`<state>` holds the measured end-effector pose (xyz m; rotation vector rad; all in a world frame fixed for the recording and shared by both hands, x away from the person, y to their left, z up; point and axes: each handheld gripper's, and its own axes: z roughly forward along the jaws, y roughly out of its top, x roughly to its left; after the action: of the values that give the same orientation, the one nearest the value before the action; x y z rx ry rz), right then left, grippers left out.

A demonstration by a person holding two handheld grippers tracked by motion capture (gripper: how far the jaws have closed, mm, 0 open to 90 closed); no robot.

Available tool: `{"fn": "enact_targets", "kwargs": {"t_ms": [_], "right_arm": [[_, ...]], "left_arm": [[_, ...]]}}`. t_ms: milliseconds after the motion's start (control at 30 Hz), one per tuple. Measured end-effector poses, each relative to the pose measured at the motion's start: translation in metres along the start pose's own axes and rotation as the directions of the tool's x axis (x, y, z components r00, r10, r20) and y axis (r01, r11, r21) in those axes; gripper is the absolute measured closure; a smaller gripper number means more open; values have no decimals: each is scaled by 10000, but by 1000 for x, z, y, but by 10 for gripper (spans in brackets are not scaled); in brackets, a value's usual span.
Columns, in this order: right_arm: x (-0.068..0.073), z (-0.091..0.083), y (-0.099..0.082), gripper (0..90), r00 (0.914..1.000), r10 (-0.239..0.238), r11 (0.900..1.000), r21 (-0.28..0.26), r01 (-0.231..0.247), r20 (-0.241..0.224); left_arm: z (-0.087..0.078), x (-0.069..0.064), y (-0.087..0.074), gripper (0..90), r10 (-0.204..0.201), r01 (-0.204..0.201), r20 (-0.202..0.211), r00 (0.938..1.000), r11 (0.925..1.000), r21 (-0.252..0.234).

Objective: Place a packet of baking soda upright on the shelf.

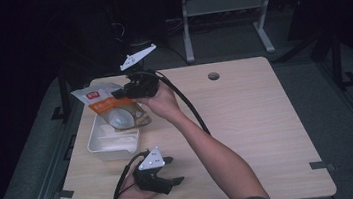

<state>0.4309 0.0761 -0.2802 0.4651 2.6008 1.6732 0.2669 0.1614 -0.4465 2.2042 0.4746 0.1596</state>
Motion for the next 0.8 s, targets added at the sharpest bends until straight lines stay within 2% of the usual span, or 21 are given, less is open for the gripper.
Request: {"fn": "enact_targets", "kwargs": {"t_ms": [267, 700, 800], "right_arm": [[-4, 23, -3, 897, 9998, 130, 9999, 62, -129, -157], [-7, 43, -3, 897, 9992, 247, 9997, -13, -247, -304], [-8, 51, -5, 897, 9988, 331, 9994, 29, -330, -356]], "left_arm": [[0, 0, -1, 251, -78, 78, 1, 10000, 9999, -96], [0, 0, -1, 252, -221, 221, 35, 9998, 9997, -79], [-2, 2, -1, 253, -77, 77, -24, 10000, 10000, -27]]}}
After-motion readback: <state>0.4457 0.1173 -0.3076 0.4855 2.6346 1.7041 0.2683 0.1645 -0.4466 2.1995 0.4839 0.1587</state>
